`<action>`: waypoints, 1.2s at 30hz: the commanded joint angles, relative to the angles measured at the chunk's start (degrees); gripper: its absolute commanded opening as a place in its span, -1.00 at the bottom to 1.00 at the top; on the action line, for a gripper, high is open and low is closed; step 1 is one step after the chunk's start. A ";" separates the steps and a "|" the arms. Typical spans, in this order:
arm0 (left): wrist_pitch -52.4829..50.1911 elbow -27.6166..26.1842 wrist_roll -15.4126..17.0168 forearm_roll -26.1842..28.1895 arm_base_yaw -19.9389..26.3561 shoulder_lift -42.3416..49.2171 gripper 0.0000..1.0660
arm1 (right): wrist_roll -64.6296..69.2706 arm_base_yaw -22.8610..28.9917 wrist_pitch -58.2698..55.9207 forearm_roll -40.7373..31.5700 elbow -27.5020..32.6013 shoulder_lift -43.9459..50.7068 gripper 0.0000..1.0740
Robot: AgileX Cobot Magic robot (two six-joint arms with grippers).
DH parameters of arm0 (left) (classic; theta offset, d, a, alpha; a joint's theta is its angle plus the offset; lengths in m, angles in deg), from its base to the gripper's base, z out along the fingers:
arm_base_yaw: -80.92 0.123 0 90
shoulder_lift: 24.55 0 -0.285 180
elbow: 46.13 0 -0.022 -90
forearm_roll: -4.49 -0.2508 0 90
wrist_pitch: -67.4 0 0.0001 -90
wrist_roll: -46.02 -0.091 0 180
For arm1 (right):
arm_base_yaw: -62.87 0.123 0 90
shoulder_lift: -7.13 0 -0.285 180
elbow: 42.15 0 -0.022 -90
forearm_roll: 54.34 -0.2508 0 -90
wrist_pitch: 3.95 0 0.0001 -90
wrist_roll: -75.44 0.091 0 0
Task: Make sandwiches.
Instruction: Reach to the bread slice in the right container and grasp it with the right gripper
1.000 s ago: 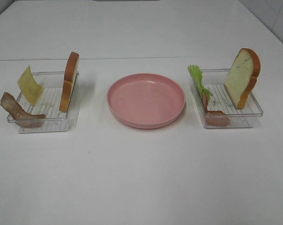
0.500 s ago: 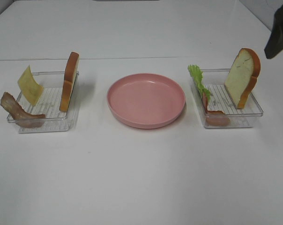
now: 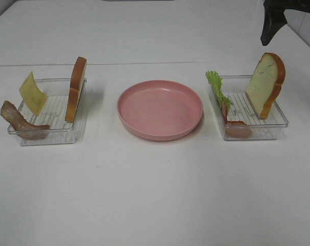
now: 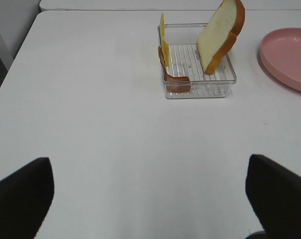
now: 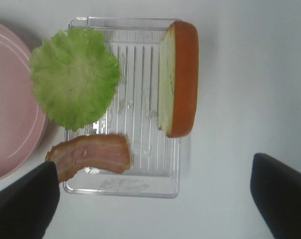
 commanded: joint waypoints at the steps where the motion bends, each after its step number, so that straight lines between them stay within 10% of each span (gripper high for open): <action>1: -0.40 0.00 0.00 0.06 -0.40 0.74 0.92 | -1.26 -0.23 -4.01 0.80 -2.86 -3.04 0.82; 8: -0.40 0.00 0.00 0.06 -0.40 0.74 0.92 | -2.01 -2.06 -4.64 0.57 -10.77 -10.20 0.79; 36: -0.34 0.00 -0.63 -0.11 -0.40 0.74 0.92 | -4.47 -5.39 -4.13 -5.67 -11.06 -20.74 0.77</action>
